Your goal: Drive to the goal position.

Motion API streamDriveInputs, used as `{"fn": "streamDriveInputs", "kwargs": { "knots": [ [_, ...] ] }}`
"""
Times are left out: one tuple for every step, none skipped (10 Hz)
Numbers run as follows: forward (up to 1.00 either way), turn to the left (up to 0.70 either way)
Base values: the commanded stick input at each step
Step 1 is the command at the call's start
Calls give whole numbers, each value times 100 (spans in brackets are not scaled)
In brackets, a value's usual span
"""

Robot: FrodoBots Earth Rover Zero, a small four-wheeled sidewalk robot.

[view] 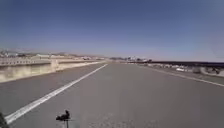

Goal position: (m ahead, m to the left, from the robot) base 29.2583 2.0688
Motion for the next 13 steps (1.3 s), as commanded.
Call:
{"fn": "streamDriveInputs", "kwargs": {
  "knots": [
    [100, 0],
    [100, 0],
    [100, 0],
    [100, 0],
    [100, 0],
    [100, 0],
    [100, 0],
    [100, 0],
    [100, 0],
    [100, 0],
    [100, 0],
    [100, 0],
    [100, 0]
  ]
}}
